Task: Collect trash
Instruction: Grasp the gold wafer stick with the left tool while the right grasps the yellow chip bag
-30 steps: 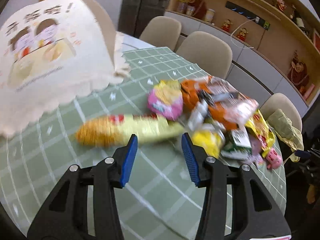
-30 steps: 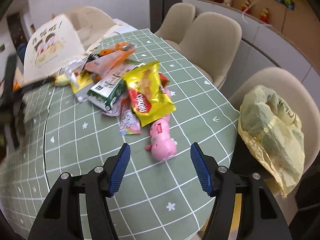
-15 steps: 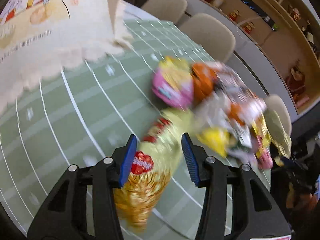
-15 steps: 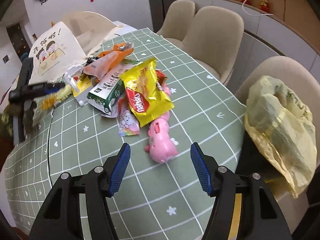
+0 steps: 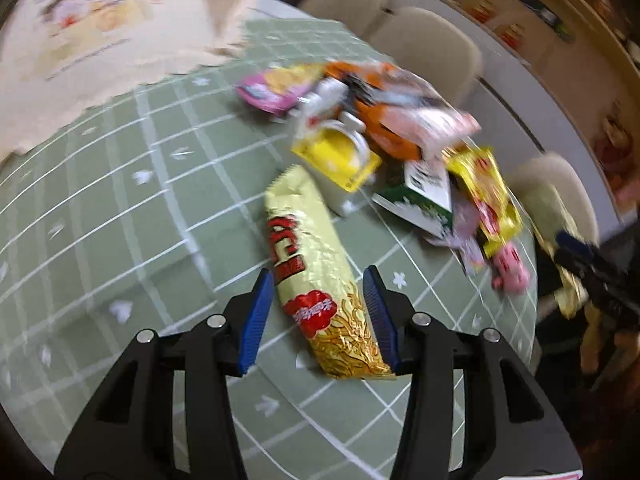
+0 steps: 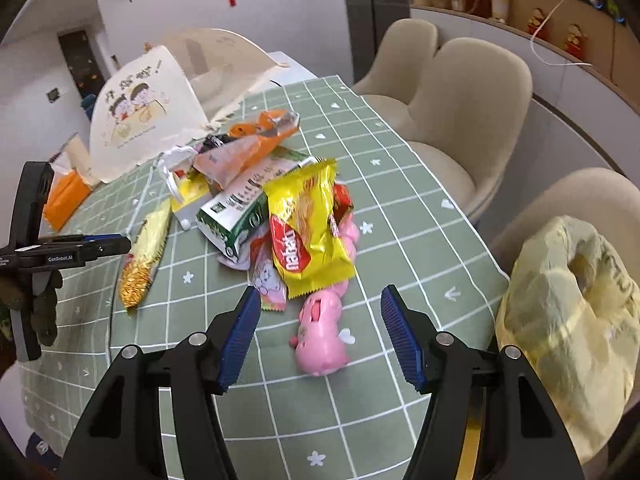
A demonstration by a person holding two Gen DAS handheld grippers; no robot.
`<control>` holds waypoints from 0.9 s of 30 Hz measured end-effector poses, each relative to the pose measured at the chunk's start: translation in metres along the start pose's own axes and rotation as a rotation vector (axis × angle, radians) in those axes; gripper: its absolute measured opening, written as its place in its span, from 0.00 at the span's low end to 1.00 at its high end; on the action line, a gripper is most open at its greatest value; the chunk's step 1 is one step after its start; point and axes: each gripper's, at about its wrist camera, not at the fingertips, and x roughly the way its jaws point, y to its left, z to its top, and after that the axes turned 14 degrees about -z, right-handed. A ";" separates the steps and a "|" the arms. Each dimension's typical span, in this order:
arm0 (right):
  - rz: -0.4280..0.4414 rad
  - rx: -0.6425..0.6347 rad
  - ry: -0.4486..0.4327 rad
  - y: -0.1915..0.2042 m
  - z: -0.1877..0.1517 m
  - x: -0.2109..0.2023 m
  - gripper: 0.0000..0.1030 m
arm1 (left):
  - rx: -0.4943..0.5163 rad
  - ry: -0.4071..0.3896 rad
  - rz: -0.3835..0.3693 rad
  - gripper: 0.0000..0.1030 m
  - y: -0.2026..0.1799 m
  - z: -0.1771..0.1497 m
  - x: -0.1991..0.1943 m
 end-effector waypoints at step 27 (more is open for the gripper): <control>-0.011 -0.009 -0.008 0.009 0.009 0.005 0.57 | 0.137 -0.056 0.007 0.42 -0.023 0.014 0.017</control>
